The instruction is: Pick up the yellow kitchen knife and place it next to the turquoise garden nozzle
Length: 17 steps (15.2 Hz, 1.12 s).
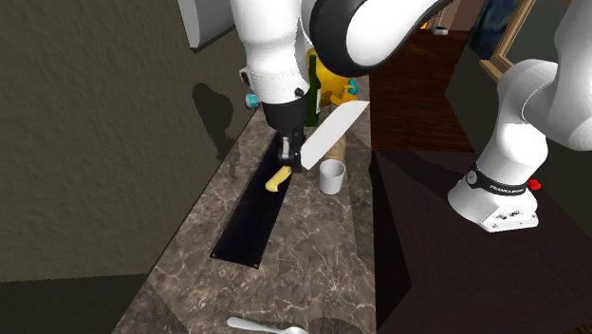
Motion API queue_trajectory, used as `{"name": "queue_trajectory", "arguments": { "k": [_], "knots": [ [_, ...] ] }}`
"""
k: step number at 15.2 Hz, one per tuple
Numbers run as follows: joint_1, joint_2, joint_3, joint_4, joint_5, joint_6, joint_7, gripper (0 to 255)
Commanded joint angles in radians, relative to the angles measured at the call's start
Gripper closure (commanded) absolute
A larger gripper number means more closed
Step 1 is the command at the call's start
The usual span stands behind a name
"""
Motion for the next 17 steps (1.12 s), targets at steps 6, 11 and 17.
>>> {"name": "queue_trajectory", "arguments": {
  "k": [6, 11, 17],
  "knots": [
    [-0.077, -0.033, -0.066, -0.034, -0.011, 0.008, -0.137, 255],
    [-0.14, -0.032, -0.123, -0.034, -0.025, 0.016, -0.25, 255],
    [-0.214, -0.002, -0.189, 0.005, -0.04, 0.019, -0.385, 255]
  ]
}}
